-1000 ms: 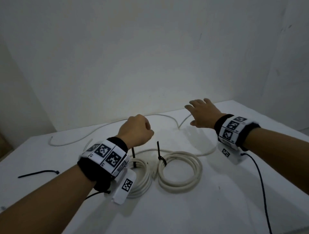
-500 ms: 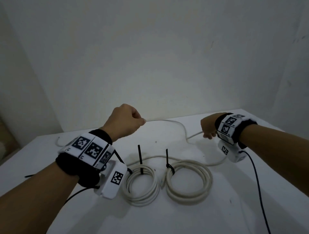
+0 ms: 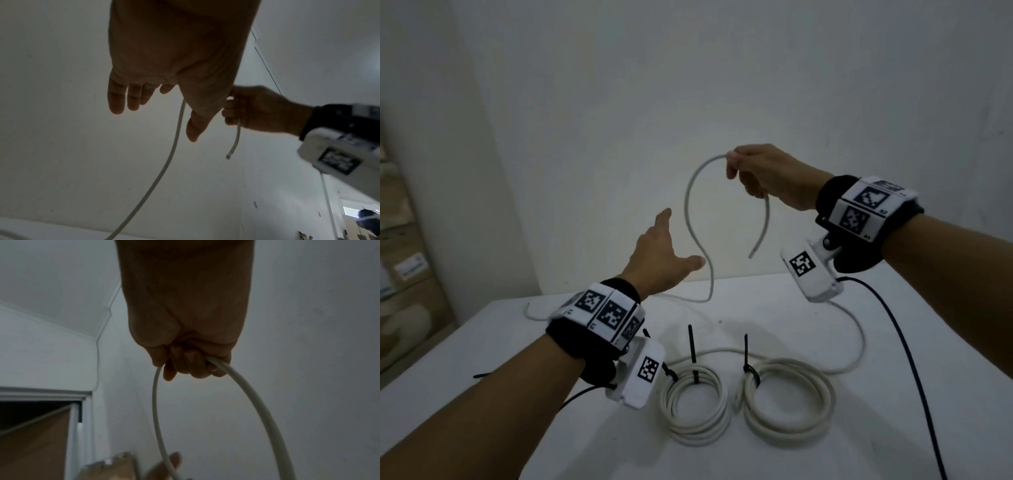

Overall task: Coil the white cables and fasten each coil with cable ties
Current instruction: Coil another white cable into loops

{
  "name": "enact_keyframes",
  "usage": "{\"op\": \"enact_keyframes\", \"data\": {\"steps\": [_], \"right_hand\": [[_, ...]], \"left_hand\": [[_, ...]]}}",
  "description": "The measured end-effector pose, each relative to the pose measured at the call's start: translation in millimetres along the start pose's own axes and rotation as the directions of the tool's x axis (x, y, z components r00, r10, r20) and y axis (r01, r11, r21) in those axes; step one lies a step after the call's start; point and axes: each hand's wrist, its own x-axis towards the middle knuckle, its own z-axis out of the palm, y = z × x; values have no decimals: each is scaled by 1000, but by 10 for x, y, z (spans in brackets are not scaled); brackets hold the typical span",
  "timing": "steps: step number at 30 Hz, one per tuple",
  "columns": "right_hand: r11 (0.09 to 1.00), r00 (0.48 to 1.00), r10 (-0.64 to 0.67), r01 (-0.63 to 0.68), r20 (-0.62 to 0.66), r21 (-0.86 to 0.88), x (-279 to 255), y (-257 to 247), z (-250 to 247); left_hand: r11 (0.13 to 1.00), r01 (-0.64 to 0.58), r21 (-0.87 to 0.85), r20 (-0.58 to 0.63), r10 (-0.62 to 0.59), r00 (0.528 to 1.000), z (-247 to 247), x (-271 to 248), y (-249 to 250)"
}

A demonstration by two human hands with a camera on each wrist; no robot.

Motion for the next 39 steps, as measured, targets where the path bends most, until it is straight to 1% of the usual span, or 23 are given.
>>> {"op": "enact_keyframes", "data": {"steps": [3, 5, 7, 10, 11, 12, 13, 14, 15, 16, 17, 18, 20, 21, 23, 26, 28, 29, 31, 33, 35, 37, 39], "right_hand": [[980, 1000, -11, 15, -22, 197, -4, -335, 101], [939, 997, 33, -8, -66, 345, -2, -457, 141], [895, 989, 85, -24, -117, 445, -11, -496, 161], [867, 974, 162, -64, -158, 493, -75, -357, 173], [877, 968, 195, -100, -157, 471, -115, -274, 198], [911, 961, 224, -148, -160, 386, -162, -173, 232], [950, 955, 245, -203, -165, 237, -221, -66, 269], [964, 953, 265, -257, -148, 71, -284, 38, 304], [954, 951, 294, -298, -92, -36, -336, 131, 335], [942, 944, 331, -331, -7, -50, -383, 212, 362], [927, 926, 371, -373, 71, 25, -422, 273, 383], [892, 907, 404, -420, 120, 165, -454, 313, 399], [735, 889, 435, -443, 145, 513, -507, 322, 455], [640, 890, 434, -413, 138, 648, -527, 298, 512], [472, 898, 424, -330, 118, 817, -554, 254, 689], [267, 900, 423, -237, 107, 934, -580, 204, 1069], [199, 896, 432, -205, 102, 958, -595, 191, 1299], [203, 896, 433, -205, 101, 957, -604, 194, 1393], [272, 898, 425, -248, 115, 930, -631, 209, 1526], [417, 892, 423, -349, 161, 839, -671, 228, 1589], [551, 861, 449, -479, 241, 683, -721, 227, 1627], [544, 795, 496, -598, 350, 588, -769, 192, 1681], [436, 719, 507, -690, 476, 577, -779, 176, 1788]], "left_hand": [[998, 6, -67, 37, -4, 999, -57, -8, -6], [964, -1, -265, 85, 25, 996, -28, -9, -53], [868, -9, -496, 43, 34, 998, -54, -44, -66], [726, -14, -688, -47, -25, 999, -173, -66, -71], [666, -9, -746, -56, -49, 997, -223, -70, -70], [563, 7, -826, -45, -78, 996, -273, -62, -75], [444, 28, -896, -20, -103, 994, -331, -58, -72], [362, 38, -931, -5, -119, 993, -378, -48, -83], [343, 39, -939, -4, -122, 993, -410, -38, -99], [370, 33, -928, -11, -116, 993, -428, -28, -120], [423, 22, -906, -22, -98, 995, -440, -21, -149], [477, 18, -879, -22, -79, 997, -450, -25, -173], [524, 29, -851, 0, -56, 998, -467, -47, -209], [493, 48, -869, 25, -54, 998, -467, -59, -227], [363, 102, -926, 87, -58, 994, -462, -75, -243], [168, 137, -976, 129, -57, 990, -427, -82, -205], [115, 113, -987, 108, -50, 993, -396, -80, -163], [119, 93, -989, 87, -52, 995, -384, -74, -149], [155, 56, -986, 43, -86, 995, -383, -66, -136], [198, 30, -980, 5, -127, 992, -410, -49, -154], [203, 7, -979, -27, -163, 986, -470, -34, -186], [171, -6, -985, -38, -185, 982, -534, -12, -220], [132, -2, -991, -27, -181, 983, -591, -11, -230]]}}
